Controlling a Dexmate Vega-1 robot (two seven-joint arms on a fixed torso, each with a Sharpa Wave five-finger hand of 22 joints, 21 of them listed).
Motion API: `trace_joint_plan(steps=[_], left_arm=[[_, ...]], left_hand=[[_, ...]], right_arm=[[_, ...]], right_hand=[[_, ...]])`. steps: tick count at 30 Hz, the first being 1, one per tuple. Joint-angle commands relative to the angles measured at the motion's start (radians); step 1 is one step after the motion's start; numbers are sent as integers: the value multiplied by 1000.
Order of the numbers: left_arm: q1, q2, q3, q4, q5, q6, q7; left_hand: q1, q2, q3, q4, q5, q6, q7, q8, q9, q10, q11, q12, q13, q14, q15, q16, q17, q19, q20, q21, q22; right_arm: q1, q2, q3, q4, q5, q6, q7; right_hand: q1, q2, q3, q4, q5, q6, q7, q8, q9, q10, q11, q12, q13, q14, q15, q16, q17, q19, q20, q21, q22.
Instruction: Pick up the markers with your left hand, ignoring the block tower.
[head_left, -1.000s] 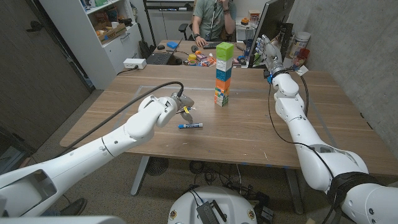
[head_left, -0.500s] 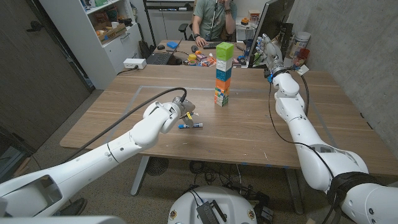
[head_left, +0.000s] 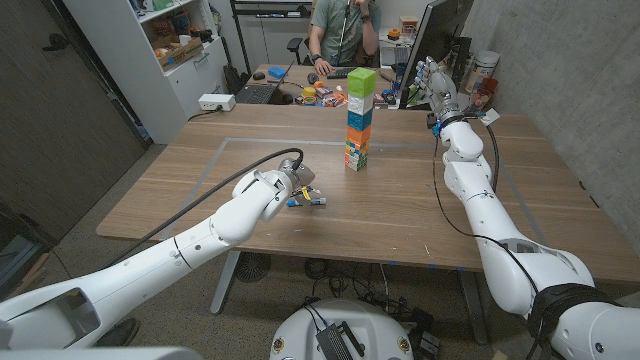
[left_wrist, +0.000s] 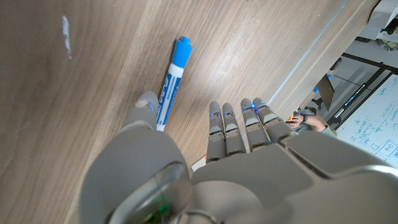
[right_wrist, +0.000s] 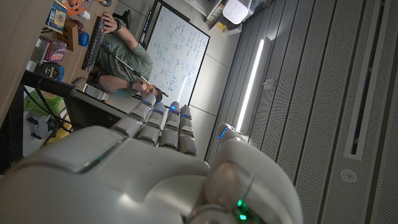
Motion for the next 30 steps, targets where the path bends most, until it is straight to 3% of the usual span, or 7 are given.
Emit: trace_joint_plan(steps=[1, 11, 30], left_arm=[[54, -7, -43, -4, -29, 21, 110], [45, -38, -23, 49, -48, 23, 120], [1, -84, 17, 111, -102, 68, 65]], left_hand=[[2, 4, 1, 9, -7, 14, -2, 2, -1, 9, -4, 5, 3, 11, 2, 5, 2, 5, -2, 5, 4], [0, 9, 1, 13, -12, 25, 3, 3, -1, 14, -1, 6, 3, 17, 2, 6, 2, 7, -2, 7, 4], [-2, 18, 1, 17, -22, 59, 1, 9, -1, 19, -3, 5, 3, 19, 2, 4, 3, 2, -2, 7, 4]], right_arm=[[-22, -7, 2, -25, 1, -2, -3], [-25, -13, 5, -31, 3, -8, -3], [2, -17, 8, 29, 5, 3, 8]], right_hand=[[-5, 1, -6, 1, 0, 3, -9, 9, 2, -4, 4, 5, 4, 1, 4, 10, 3, -5, -8, 5, 4], [-7, 0, -8, 0, 0, 3, -10, 9, 2, -4, 3, 5, 4, 1, 4, 9, 3, -6, -7, 5, 4], [-9, 0, -12, 0, 1, 1, -11, 8, 2, -6, 4, 4, 4, 1, 5, 9, 3, -7, -4, 5, 4]])
